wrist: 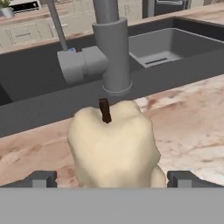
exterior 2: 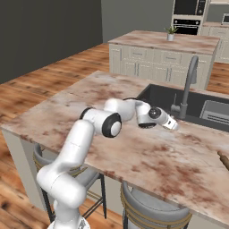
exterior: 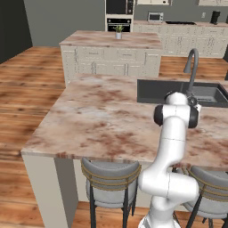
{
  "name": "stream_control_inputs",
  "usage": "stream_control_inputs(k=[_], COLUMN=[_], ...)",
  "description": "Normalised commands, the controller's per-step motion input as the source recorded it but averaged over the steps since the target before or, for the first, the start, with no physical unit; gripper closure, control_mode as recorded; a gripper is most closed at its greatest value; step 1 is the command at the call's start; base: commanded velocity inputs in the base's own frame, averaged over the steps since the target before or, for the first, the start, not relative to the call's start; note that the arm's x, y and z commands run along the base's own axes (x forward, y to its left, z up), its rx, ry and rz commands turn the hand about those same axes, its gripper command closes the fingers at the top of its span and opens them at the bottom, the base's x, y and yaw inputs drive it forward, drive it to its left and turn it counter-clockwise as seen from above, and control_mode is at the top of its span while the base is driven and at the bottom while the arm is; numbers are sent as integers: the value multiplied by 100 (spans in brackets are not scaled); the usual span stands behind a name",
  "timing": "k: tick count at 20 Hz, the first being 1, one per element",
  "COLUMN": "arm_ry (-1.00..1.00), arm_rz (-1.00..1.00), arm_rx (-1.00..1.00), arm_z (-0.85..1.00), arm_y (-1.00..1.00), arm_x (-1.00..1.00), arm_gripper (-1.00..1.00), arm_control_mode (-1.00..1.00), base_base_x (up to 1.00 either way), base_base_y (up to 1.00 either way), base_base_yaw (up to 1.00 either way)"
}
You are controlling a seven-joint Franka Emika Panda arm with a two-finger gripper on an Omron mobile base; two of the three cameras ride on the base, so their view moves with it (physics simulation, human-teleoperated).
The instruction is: Pick the candle and candle from the dining table and place them in the open cabinet. Close the cabinet after placing the objects.
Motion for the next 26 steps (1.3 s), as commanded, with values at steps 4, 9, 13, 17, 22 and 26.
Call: stream_control_inputs(k=[4,9,13,17,22,26], arm_ry=[0,0,0,0,-16,-34], arm_rz=[0,0,0,0,4,17], arm_rx=[0,0,0,0,0,-5], arm_z=[-22,-18,0,-1,0,5], arm_y=[0,-16,-5,0,5,43], arm_x=[31,25,2,-11,-91,-100], arm_gripper=[100,100,100,100,100,100], arm_control_mode=[-100,-100,-100,-100,-100,-100], base_base_x=[0,0,0,0,0,0], base_base_y=[0,0,0,0,0,0], base_base_yaw=[0,0,0,0,0,0])
